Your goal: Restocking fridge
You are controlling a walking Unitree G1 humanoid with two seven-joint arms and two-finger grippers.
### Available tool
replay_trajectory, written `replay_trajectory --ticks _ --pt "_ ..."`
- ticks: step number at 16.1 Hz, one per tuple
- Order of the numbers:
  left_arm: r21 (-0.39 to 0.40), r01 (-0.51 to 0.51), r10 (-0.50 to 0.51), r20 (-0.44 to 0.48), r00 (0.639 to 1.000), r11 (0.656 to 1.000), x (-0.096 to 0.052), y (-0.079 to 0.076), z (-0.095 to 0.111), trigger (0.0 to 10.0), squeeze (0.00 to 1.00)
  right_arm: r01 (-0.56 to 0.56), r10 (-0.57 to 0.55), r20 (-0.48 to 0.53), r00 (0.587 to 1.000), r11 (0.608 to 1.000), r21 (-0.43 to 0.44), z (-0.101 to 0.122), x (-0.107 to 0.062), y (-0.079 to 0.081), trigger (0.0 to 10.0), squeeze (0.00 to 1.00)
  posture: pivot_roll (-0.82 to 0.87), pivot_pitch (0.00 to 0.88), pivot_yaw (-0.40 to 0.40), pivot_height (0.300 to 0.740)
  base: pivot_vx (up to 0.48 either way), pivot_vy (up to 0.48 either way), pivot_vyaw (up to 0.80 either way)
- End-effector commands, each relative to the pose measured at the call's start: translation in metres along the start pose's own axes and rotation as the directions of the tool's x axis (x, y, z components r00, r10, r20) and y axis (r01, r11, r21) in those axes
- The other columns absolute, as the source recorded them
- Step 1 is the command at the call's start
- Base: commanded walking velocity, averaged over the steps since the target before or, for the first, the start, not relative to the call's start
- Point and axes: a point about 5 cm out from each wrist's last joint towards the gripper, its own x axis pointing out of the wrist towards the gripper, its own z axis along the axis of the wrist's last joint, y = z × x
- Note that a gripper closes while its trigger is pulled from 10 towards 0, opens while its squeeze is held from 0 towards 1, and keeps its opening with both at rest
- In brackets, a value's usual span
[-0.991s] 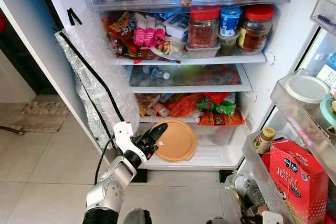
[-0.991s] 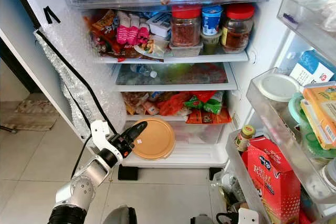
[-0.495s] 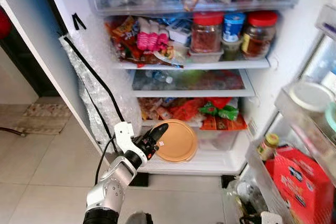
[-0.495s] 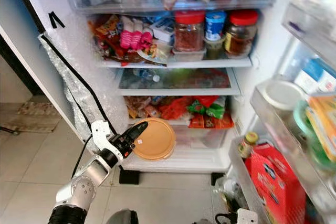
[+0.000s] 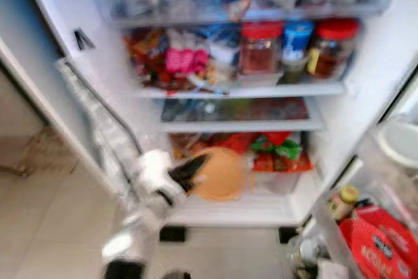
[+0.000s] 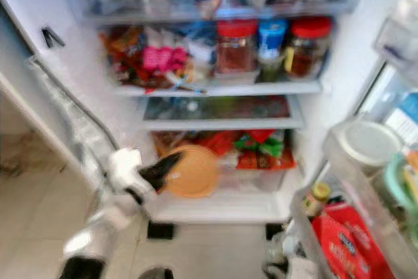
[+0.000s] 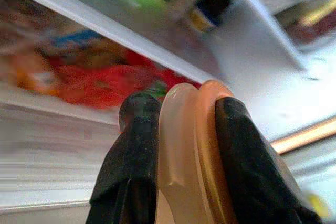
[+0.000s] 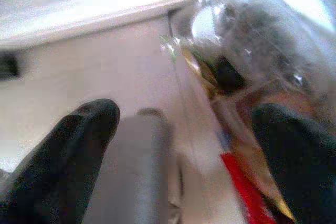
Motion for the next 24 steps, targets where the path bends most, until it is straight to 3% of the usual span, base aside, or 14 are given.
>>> replay_trajectory --ticks 1,9,19,24 --pt "-0.011 0.044 -0.044 -0.010 0.999 0.999 0.008 -0.012 -0.005 10.0 0.00 0.021 -0.021 -0.041 0.999 1.000 0.001 -0.012 -0.004 -0.008 10.0 0.00 -0.04 0.059 0.071 0.647 0.289 0.000 0.00" --pt "-0.014 0.054 -0.055 -0.018 0.998 0.998 0.021 -0.012 -0.004 10.0 0.00 0.020 -0.020 -0.043 0.999 1.000 0.000 -0.012 -0.004 -0.008 10.0 0.00 -0.05 0.062 0.069 0.647 0.289 0.000 0.00" --pt "-0.058 0.014 -0.012 0.031 0.999 0.998 0.053 -0.005 0.011 10.0 0.00 0.027 -0.027 -0.044 0.999 1.000 -0.002 -0.014 -0.005 -0.009 10.0 0.00 -0.08 0.074 0.068 0.647 0.293 0.000 0.00" --pt "-0.165 -0.122 0.142 0.118 0.983 0.979 0.060 0.000 0.014 10.0 0.00 0.034 -0.034 -0.045 0.998 0.999 0.000 -0.016 -0.006 -0.010 10.0 0.00 -0.10 0.085 0.073 0.647 0.109 0.000 0.00"
